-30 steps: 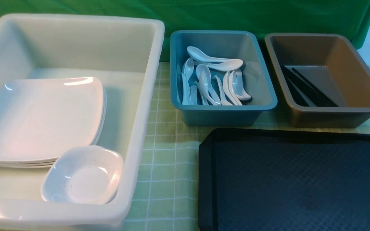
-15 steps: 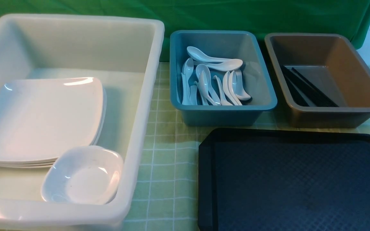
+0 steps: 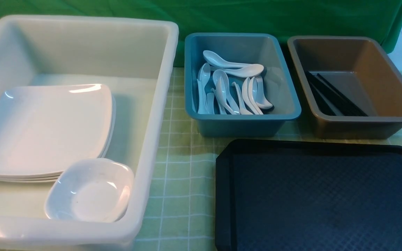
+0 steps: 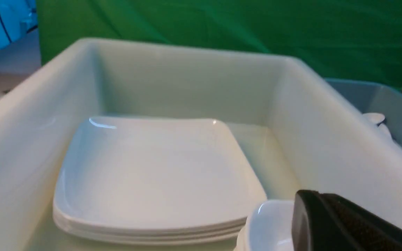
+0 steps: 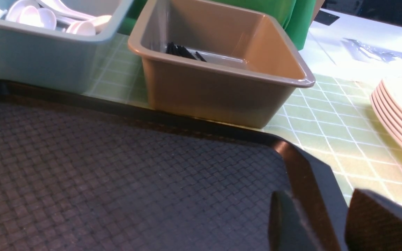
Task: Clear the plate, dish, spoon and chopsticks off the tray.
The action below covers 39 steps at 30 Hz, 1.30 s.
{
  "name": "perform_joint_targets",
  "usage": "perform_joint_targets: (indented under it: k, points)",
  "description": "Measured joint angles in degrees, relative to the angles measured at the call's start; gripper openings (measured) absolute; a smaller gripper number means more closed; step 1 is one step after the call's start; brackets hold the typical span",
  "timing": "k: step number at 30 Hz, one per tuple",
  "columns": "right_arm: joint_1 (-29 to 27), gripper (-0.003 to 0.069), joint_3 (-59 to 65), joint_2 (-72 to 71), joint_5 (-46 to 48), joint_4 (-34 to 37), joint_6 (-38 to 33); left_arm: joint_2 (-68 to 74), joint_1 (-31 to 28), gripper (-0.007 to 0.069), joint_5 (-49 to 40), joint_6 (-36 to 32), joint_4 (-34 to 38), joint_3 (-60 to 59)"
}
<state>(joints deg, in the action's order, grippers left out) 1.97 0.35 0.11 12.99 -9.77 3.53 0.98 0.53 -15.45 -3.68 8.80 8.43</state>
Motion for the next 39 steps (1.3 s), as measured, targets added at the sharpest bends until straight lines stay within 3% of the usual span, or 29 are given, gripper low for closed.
perform_joint_targets:
  k: [6, 39]
  points:
    - [0.0, 0.0243, 0.0, 0.0, 0.0, 0.0, 0.0, -1.25, 0.0, -0.0001, 4.87, 1.89, -1.61, -7.69]
    - [-0.01, 0.0243, 0.0, 0.0, 0.0, 0.0, -0.02, -1.37, 0.07, -0.0001, 5.87, 2.18, -3.07, -8.19]
